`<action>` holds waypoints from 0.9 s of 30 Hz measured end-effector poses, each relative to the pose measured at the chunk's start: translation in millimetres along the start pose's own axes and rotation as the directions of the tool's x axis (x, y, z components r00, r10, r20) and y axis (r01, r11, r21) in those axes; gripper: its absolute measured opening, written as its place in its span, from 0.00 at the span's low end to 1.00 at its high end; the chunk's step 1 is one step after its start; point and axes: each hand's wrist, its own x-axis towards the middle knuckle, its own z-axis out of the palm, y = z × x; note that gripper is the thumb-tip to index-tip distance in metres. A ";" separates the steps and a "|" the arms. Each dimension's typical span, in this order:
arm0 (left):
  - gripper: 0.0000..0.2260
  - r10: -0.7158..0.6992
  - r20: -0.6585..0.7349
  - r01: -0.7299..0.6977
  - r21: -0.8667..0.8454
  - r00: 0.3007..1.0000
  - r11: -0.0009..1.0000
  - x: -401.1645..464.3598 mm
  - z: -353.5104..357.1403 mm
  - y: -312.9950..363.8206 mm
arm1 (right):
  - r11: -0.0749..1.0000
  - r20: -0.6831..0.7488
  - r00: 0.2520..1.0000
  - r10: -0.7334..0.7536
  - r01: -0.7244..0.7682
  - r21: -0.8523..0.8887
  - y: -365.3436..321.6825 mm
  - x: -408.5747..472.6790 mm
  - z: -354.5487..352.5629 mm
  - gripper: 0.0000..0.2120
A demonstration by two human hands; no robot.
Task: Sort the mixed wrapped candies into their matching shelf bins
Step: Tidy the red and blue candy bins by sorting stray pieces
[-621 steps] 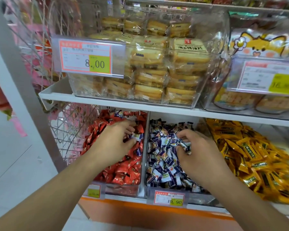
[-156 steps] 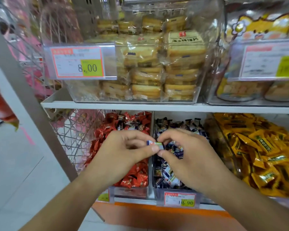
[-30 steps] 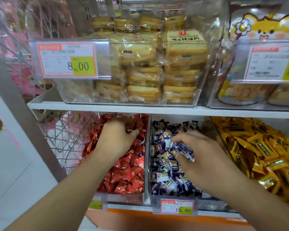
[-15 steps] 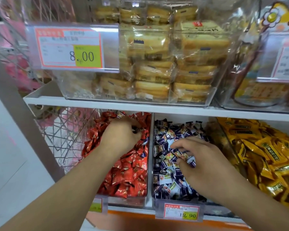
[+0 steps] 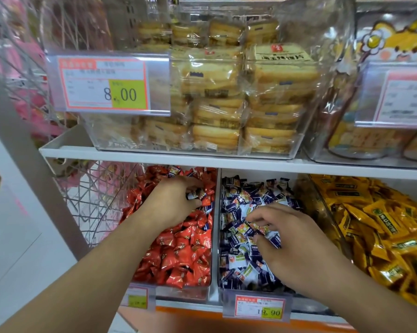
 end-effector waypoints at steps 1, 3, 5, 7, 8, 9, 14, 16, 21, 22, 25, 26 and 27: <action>0.20 -0.004 0.011 0.004 -0.021 1.000 1.000 -0.7 -0.5 0.3 | 1.000 0.002 1.000 0.001 -0.001 -0.003 0.3 0.1 0.2 0.15; 0.19 -0.003 0.007 0.003 -0.052 1.000 0.999 -1.2 -1.0 0.5 | 1.000 0.003 1.000 0.000 0.000 -0.015 1.1 0.4 0.9 0.14; 0.16 0.006 -0.017 -0.007 -0.052 1.000 0.999 -1.7 -0.4 0.2 | 1.000 0.004 1.000 -0.004 0.004 -0.023 1.3 1.1 1.4 0.14; 0.14 0.012 -0.044 -0.015 -0.058 0.999 0.998 -2.2 -0.1 -0.5 | 1.000 0.008 1.000 -0.006 0.006 -0.025 1.0 2.0 2.2 0.13; 0.13 0.015 -0.061 -0.019 -0.068 0.998 0.997 -2.7 -0.7 -0.3 | 1.000 0.012 1.000 -0.006 0.006 -0.025 0.7 2.2 2.4 0.13; 0.12 0.014 -0.079 -0.020 -0.078 0.997 0.997 -3.0 -1.6 -0.3 | 1.000 0.015 1.000 -0.005 0.006 -0.026 0.3 2.5 2.4 0.13; 0.13 -0.089 -0.181 0.054 -0.189 0.980 0.981 -13.4 -12.1 2.6 | 1.000 0.012 1.000 -0.003 0.003 -0.016 0.2 2.7 1.5 0.13; 0.13 -0.146 -0.200 0.079 -0.306 0.969 0.949 -22.9 -17.5 3.9 | 1.000 -0.005 1.000 -0.007 0.007 0.006 -1.7 2.6 0.9 0.13; 0.12 -0.207 -0.086 0.118 -0.590 0.974 0.799 -54.2 -33.7 26.8 | 0.994 -0.057 0.998 -0.023 0.029 0.107 -10.5 1.4 -1.3 0.22; 0.12 -0.186 -0.040 0.121 -0.625 0.982 0.771 -61.1 -34.9 36.2 | 0.989 -0.078 0.996 -0.037 0.048 0.137 -12.1 0.7 -2.0 0.25; 0.12 -0.108 0.039 0.105 -0.700 0.993 0.707 -79.7 -31.6 63.4 | 0.974 -0.127 0.987 -0.095 0.118 0.194 -16.6 -3.0 -6.1 0.28; 0.12 -0.094 0.055 0.105 -0.720 0.994 0.686 -84.4 -29.0 70.9 | 0.971 -0.129 0.985 -0.112 0.136 0.198 -17.5 -4.8 -7.3 0.26; 0.11 -0.088 0.071 0.112 -0.738 0.994 0.666 -87.7 -25.9 76.4 | 0.967 -0.134 0.983 -0.124 0.150 0.206 -17.3 -6.8 -8.3 0.23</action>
